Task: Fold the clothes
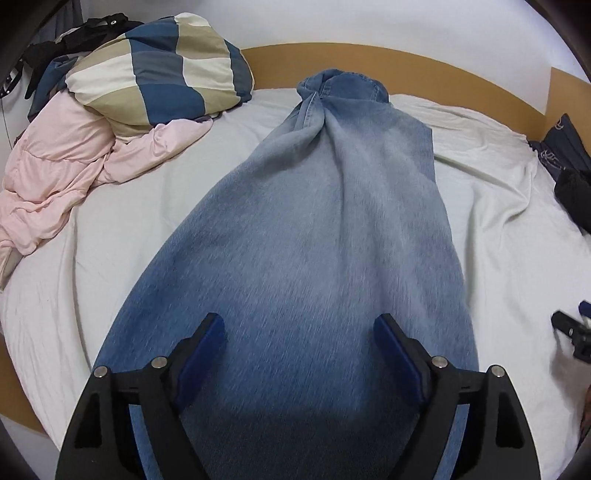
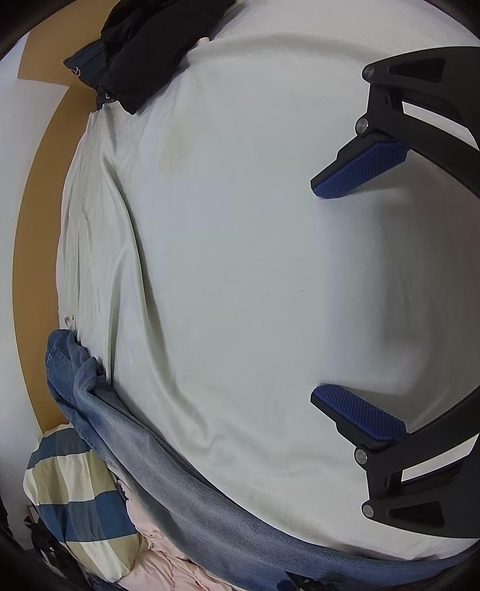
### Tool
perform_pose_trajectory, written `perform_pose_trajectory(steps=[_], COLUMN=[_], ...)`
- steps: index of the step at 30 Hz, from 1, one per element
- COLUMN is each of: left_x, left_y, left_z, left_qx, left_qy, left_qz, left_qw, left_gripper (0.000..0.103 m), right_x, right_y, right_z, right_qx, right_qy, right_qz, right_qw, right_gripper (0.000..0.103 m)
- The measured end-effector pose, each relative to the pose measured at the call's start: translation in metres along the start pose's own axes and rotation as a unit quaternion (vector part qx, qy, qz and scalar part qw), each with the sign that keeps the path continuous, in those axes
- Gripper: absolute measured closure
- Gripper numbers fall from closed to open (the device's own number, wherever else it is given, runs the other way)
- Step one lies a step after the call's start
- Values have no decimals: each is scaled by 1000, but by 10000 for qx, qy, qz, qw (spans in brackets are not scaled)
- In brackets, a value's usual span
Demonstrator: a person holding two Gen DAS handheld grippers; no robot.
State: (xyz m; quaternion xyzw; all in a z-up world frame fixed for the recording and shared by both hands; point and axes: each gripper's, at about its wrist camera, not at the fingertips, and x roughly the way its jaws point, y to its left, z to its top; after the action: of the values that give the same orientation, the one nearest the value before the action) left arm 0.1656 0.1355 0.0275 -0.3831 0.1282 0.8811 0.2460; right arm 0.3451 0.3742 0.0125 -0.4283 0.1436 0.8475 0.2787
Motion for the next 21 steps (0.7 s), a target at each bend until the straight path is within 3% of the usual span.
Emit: perform_pose_trajectory(steps=[5, 21], left_x=[34, 33], left_y=[-4, -1], left_z=[8, 8], left_qx=[-111, -175], left_qy=[382, 442], left_qz=[50, -12], left_qw=[9992, 9989], left_gripper=[11, 9], right_x=[2, 9], right_y=[2, 12], right_z=[1, 8], right_qx=[24, -89], right_qy=[-8, -1], right_qz=[-15, 32], right_qw=[10000, 10000], right_gripper=[0, 0])
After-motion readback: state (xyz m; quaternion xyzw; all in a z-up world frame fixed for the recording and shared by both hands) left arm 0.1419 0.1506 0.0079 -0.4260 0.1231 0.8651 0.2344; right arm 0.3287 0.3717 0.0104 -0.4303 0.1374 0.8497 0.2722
